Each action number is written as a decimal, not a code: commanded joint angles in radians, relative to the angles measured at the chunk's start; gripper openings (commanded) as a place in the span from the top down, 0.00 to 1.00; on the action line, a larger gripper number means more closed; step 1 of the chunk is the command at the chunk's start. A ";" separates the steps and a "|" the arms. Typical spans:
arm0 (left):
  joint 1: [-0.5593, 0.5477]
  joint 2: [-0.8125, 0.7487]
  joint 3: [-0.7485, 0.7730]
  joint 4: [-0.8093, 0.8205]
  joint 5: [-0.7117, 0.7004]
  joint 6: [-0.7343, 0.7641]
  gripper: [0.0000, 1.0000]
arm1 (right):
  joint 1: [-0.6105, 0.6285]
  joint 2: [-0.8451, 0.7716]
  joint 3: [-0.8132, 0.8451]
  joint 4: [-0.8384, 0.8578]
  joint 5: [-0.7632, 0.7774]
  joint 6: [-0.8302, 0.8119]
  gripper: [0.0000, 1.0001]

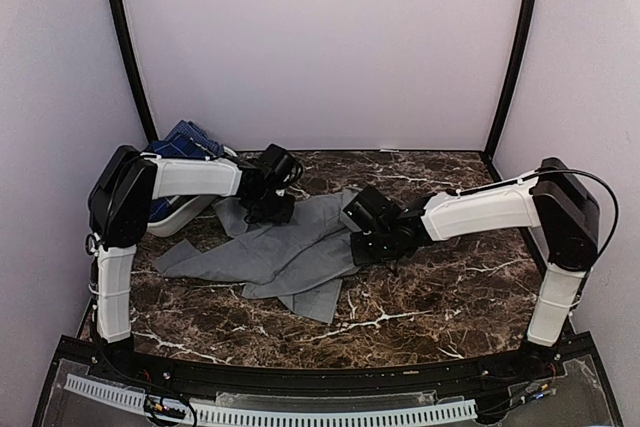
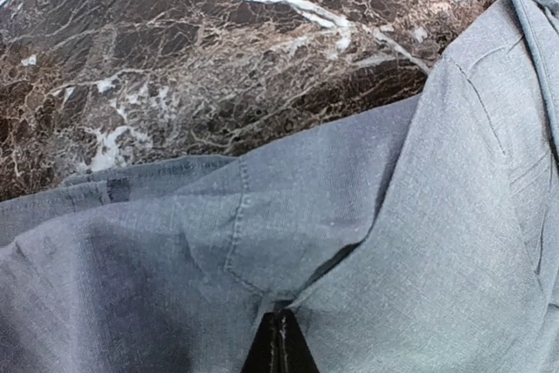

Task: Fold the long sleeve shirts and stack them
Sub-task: Pick up the flattened shirt from the center of the board.

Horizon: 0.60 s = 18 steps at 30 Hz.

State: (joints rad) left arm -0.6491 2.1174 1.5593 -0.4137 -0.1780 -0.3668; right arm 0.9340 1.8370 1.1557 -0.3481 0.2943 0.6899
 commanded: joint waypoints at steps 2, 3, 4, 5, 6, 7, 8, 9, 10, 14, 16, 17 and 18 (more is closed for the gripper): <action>-0.007 -0.129 0.034 -0.050 -0.079 0.003 1.00 | -0.055 -0.083 0.038 -0.069 0.130 -0.021 1.00; -0.007 -0.160 0.034 -0.051 -0.094 0.004 1.00 | -0.068 -0.100 0.041 -0.077 0.143 -0.030 1.00; -0.007 -0.176 0.034 -0.053 -0.101 0.006 1.00 | -0.082 -0.118 0.045 -0.087 0.155 -0.038 1.00; -0.007 -0.209 0.035 -0.056 -0.116 0.008 1.00 | -0.094 -0.136 0.050 -0.098 0.169 -0.047 1.00; -0.007 -0.226 0.038 -0.063 -0.125 0.009 1.00 | -0.106 -0.155 0.058 -0.109 0.185 -0.057 1.00; -0.007 -0.258 0.039 -0.069 -0.142 0.010 1.00 | -0.117 -0.180 0.071 -0.120 0.205 -0.073 1.00; -0.007 -0.276 0.043 -0.079 -0.161 0.011 1.00 | -0.128 -0.197 0.084 -0.131 0.218 -0.086 1.00; -0.007 -0.311 0.046 -0.084 -0.170 0.013 1.00 | -0.138 -0.212 0.101 -0.146 0.233 -0.100 1.00; -0.007 -0.328 0.050 -0.093 -0.189 0.016 1.00 | -0.144 -0.225 0.121 -0.158 0.248 -0.116 1.00; -0.007 -0.435 0.071 -0.109 -0.226 0.035 1.00 | -0.166 -0.268 0.229 -0.214 0.319 -0.182 1.00; -0.007 -0.493 0.081 -0.104 -0.233 0.051 1.00 | -0.173 -0.288 0.290 -0.235 0.354 -0.217 1.00; -0.007 -0.532 0.084 -0.101 -0.233 0.057 1.00 | -0.176 -0.298 0.322 -0.241 0.372 -0.235 1.00; -0.007 -0.554 0.089 -0.093 -0.232 0.071 1.00 | -0.178 -0.309 0.352 -0.247 0.389 -0.255 1.00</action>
State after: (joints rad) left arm -0.6544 1.6840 1.6123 -0.4866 -0.3630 -0.3428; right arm 0.7681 1.5826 1.3991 -0.5488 0.5636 0.5297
